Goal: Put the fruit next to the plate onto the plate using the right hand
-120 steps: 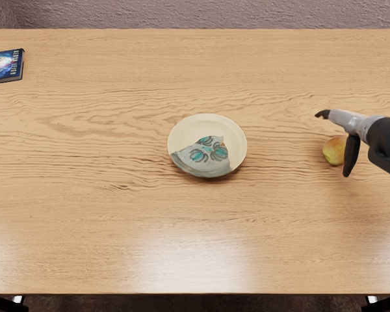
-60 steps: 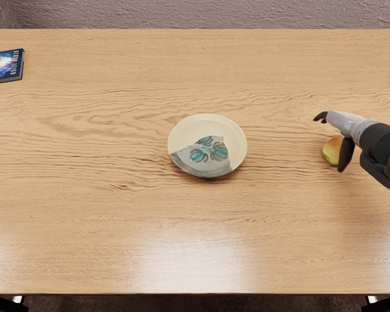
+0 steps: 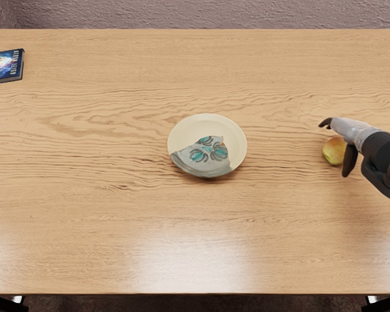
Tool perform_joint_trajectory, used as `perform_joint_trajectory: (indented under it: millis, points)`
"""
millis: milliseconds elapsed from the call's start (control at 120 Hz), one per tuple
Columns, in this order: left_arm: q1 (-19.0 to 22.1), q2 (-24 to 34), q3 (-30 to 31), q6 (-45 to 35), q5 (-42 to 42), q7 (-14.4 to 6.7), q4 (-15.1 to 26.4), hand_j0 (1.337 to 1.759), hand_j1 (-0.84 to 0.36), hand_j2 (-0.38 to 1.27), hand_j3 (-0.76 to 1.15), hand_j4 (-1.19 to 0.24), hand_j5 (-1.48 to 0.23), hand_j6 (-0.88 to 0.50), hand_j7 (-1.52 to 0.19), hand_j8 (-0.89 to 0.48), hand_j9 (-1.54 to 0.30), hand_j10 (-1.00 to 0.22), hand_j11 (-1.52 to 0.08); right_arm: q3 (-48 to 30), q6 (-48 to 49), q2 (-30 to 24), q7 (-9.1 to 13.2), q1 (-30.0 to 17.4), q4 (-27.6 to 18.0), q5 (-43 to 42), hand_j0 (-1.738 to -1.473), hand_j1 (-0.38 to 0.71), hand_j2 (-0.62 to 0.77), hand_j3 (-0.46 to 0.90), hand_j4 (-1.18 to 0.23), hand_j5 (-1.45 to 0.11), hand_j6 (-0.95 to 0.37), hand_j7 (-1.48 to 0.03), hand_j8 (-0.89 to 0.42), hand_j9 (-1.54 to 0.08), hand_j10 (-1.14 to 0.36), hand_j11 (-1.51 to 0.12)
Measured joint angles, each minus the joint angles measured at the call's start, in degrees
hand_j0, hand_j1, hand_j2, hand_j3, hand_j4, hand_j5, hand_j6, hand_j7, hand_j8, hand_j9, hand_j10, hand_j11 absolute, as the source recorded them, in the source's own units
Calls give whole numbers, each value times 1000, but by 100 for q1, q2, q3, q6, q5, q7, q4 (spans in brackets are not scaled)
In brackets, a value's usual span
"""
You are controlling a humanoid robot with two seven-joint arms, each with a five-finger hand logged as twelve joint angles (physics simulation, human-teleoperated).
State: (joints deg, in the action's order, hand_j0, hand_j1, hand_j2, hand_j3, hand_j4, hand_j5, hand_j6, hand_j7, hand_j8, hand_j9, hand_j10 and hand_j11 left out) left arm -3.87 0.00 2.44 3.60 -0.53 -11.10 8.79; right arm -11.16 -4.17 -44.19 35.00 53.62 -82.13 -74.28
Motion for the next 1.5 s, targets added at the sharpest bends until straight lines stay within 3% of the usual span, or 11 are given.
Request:
perform_joint_trajectory:
  millis: [533,908,1500]
  points:
    - [0,0,0,0,0,0,0,1658,339,2,0,-9,-11,-9,-11,-9,-11,-9,-11,-14,-3,148,0,-4,283,5,-1658,-124,-34,0,-197,-248,-200,-247,-198,-248,-196,-248]
    - [1,0,0,0,-1,-2,0,1658,339,2,0,-9,-11,-9,-11,-9,-11,-9,-11,-25,-5,164,0,-24,307,53,-1658,-8,-53,0,-293,-374,-295,-373,-294,-373,-292,-373]
    - [1,0,0,0,0,-2,0,1658,339,2,0,-9,-11,-9,-11,-9,-11,-9,-11,-18,-168,174,0,-140,340,67,-1658,61,-64,0,-350,-449,-352,-448,-351,-449,-349,-448]
